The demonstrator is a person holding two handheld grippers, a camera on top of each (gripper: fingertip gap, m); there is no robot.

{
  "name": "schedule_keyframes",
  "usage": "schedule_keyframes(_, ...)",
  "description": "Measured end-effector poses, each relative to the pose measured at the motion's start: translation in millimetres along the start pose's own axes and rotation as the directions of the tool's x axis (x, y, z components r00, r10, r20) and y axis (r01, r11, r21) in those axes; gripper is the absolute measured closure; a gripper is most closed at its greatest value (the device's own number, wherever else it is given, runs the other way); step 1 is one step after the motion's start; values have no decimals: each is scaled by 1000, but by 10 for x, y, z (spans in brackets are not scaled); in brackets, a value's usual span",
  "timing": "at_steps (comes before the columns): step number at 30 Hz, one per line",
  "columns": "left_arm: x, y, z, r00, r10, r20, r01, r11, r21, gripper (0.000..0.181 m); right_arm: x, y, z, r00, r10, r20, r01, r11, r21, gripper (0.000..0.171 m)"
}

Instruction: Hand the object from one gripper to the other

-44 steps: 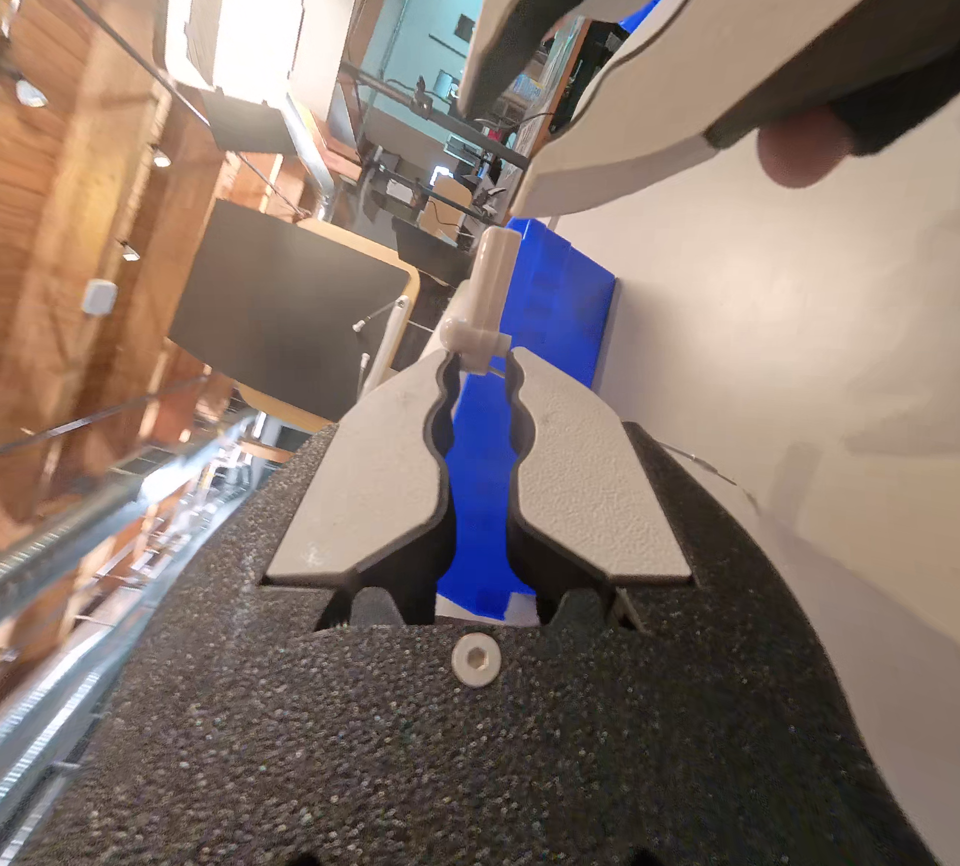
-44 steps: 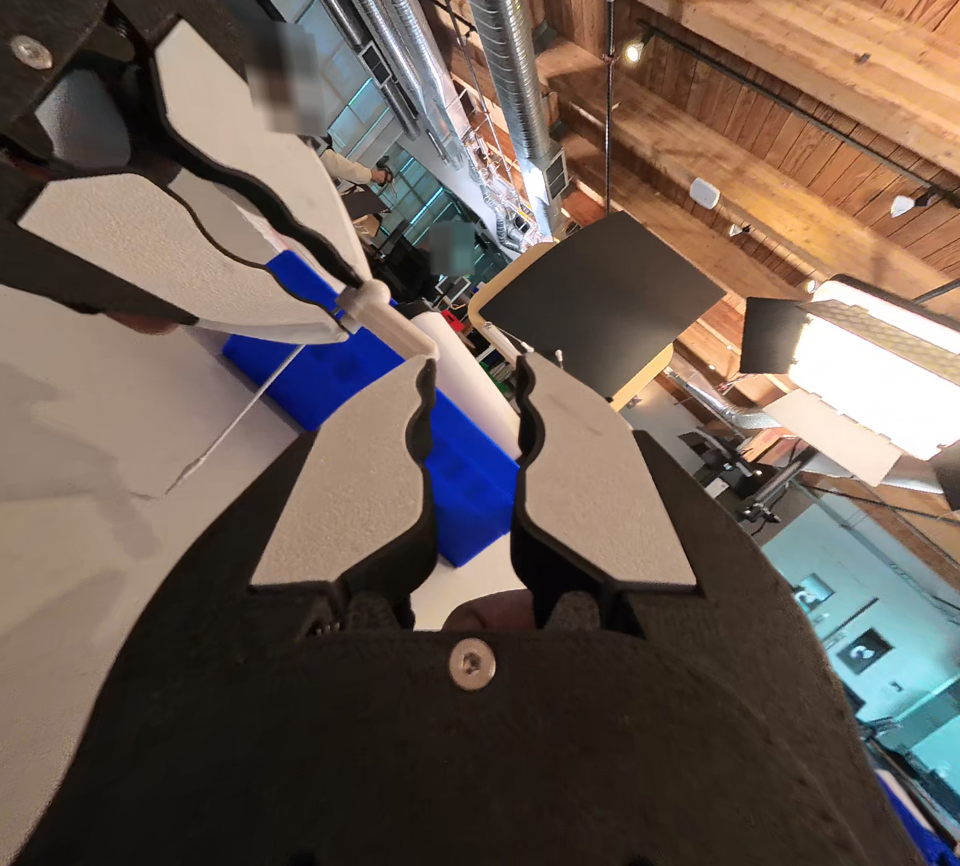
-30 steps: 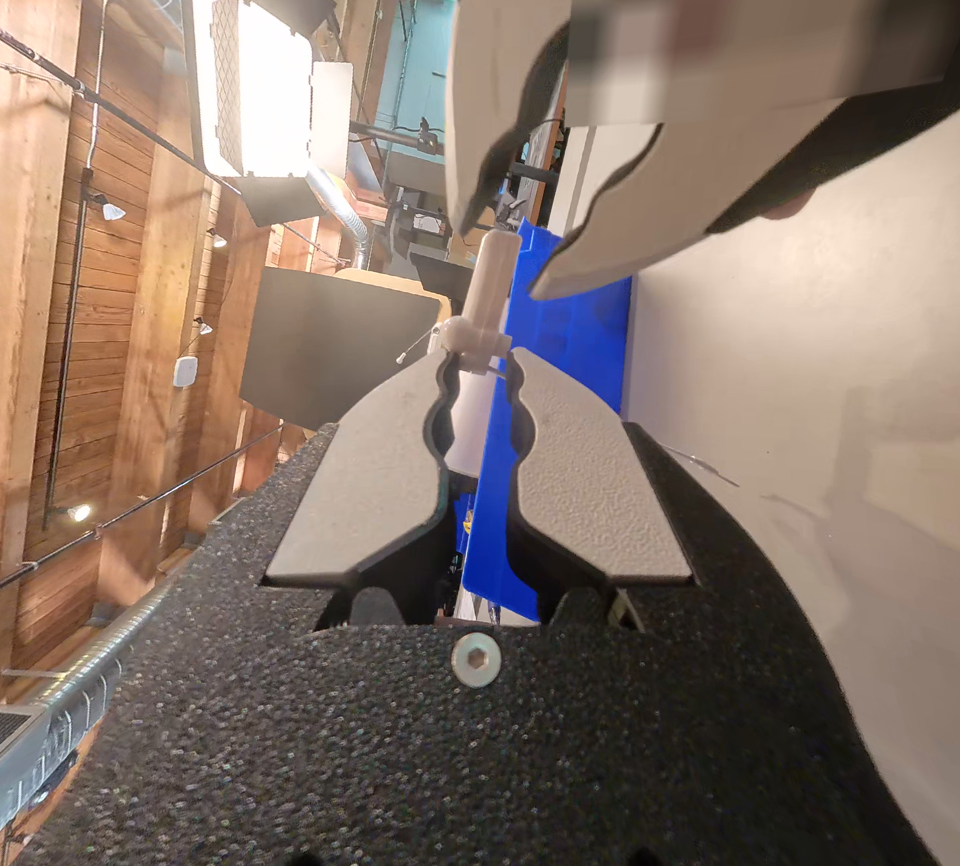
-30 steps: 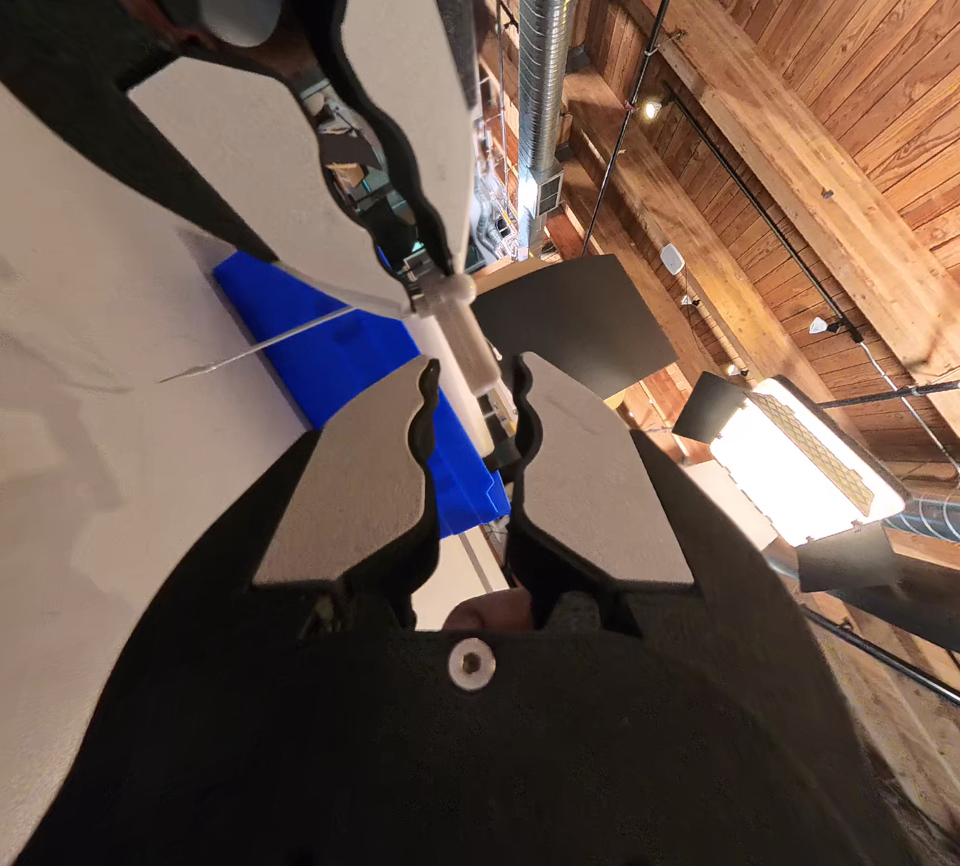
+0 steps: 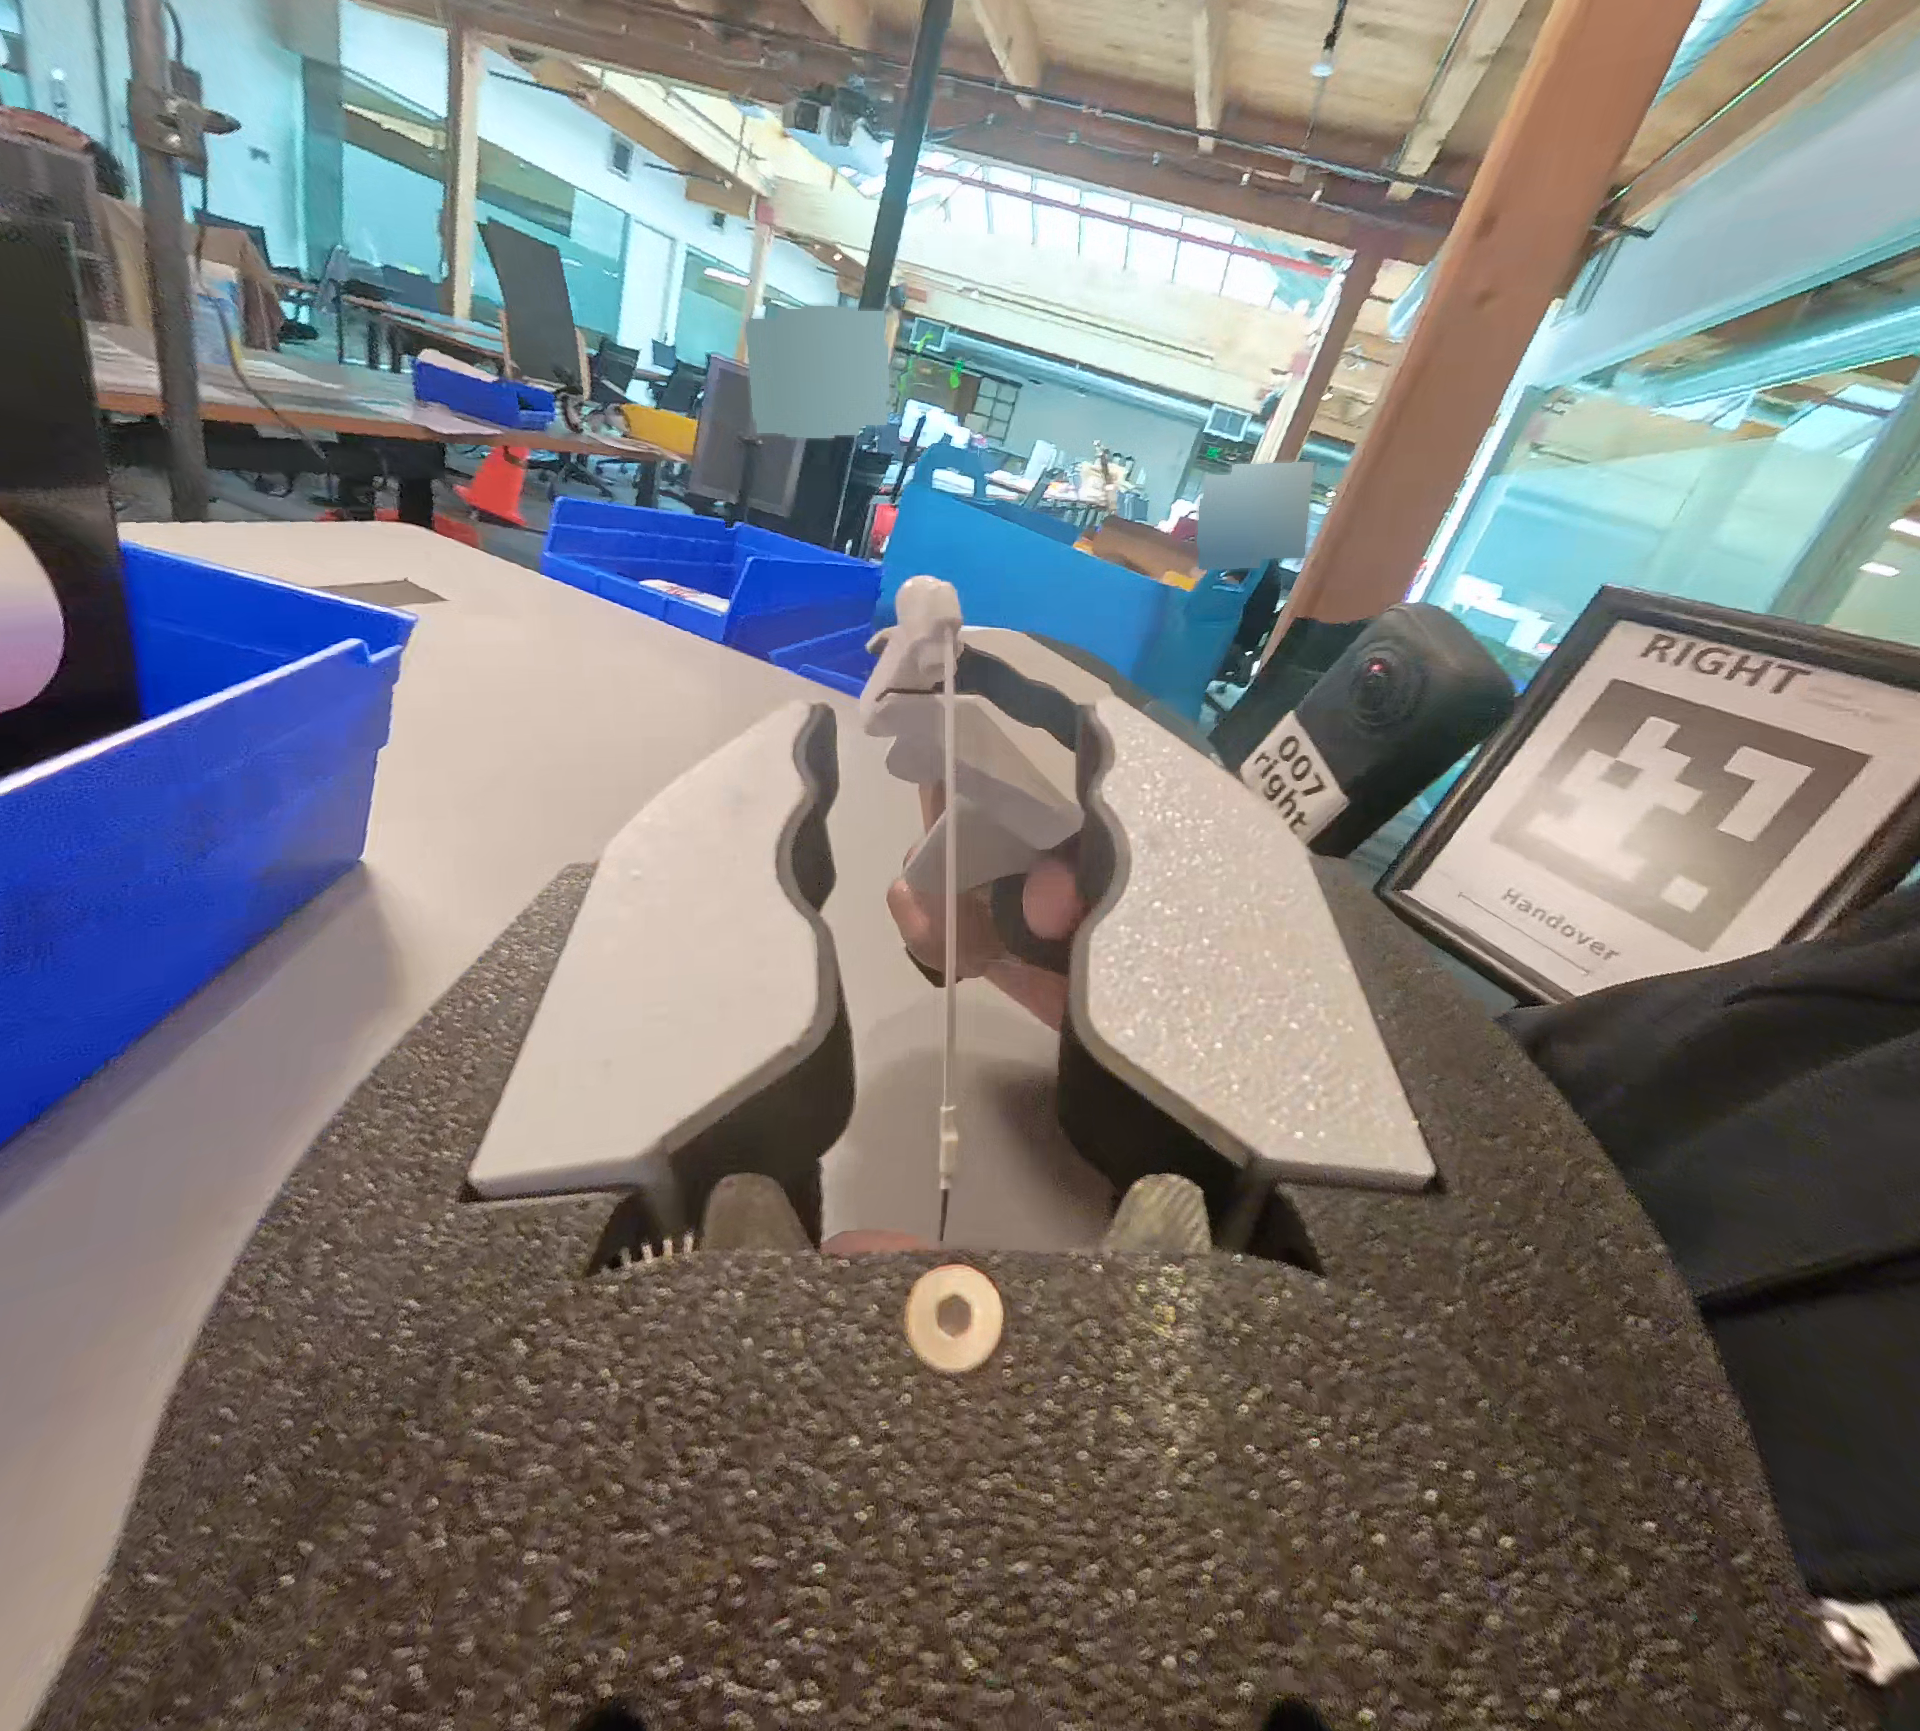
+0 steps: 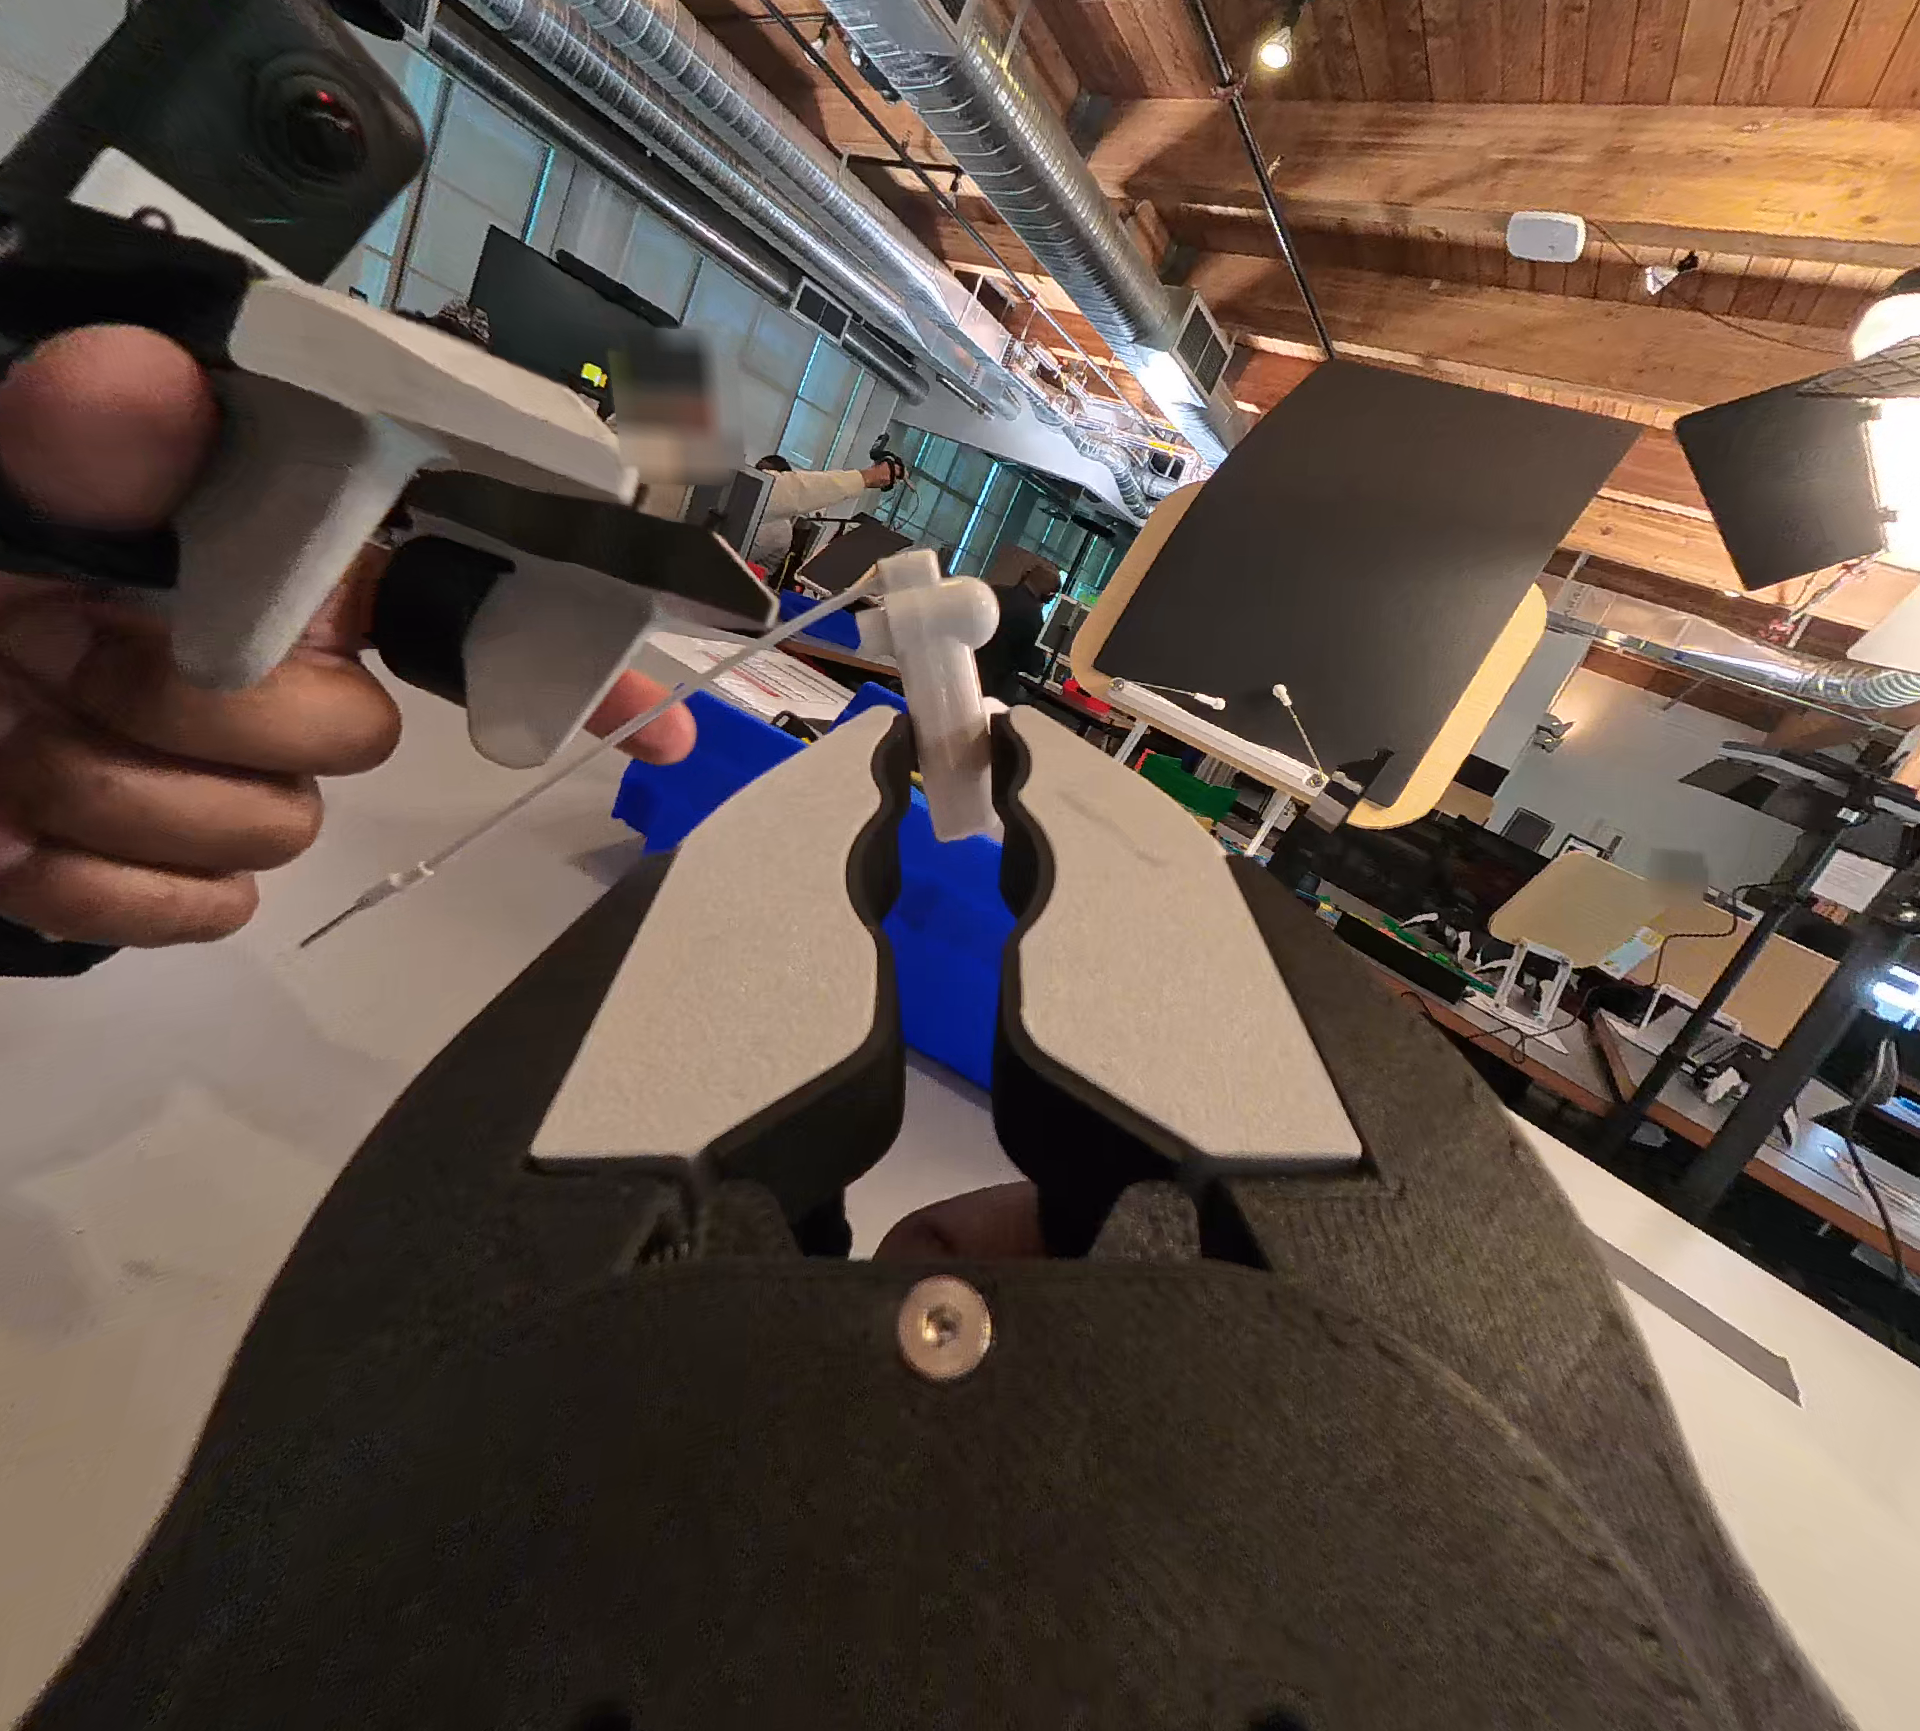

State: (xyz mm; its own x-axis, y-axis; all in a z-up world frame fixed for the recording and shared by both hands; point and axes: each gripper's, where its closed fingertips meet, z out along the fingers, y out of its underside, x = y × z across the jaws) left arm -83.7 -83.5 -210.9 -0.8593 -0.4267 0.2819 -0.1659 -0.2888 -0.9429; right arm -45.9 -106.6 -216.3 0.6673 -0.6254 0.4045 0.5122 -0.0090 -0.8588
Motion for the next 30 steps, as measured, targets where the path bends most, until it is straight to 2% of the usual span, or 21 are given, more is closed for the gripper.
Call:
schedule_keyframes(6, -50, 109, 89, 964, 206, 169, -197, 978, -68, 139, -264, -56, -12, 991, -96, 97, 93, 995, 38, 157)
schedule_keyframes(7, -35, 139, 98, 958, 230, 170, -218, 972, -88, 146, -316, -69, -17, 986, -118, 113, 113, 992, 49, 157)
schedule_keyframes(8, -7, 177, 104, 955, 253, 153, -238, 965, -109, 161, -355, -72, -20, 982, -140, 123, 134, 989, 54, 157)
schedule_keyframes(11, -35, 202, 81, 946, 282, 157, -262, 956, -134, 167, -385, -38, -14, 977, -172, 129, 168, 985, 42, 157)
schedule_keyframes(15, -188, -9, -77, 920, 313, 234, -302, 950, -83, 167, -310, 61, 22, 982, -130, 135, 133, 991, -15, 155)
schedule_keyframes(18, -382, -271, -324, 876, 351, 331, -354, 934, -55, 167, -258, 253, 117, 979, -30, 202, 59, 989, -138, 145)
schedule_keyframes(20, -521, -443, -520, 844, 361, 396, -381, 924, -29, 167, -228, 383, 223, 968, -13, 252, 73, 970, -231, 138)
schedule_keyframes(24, -787, -602, -839, 813, 326, 482, -369, 930, -6, 167, -186, 496, 591, 933, -124, 337, 242, 910, -337, 128)
schedule_keyframes(30, -895, -721, -1061, 787, 319, 529, -380, 925, 8, 167, -386, 810, 1318, 851, -164, 499, 425, 774, -469, 115)
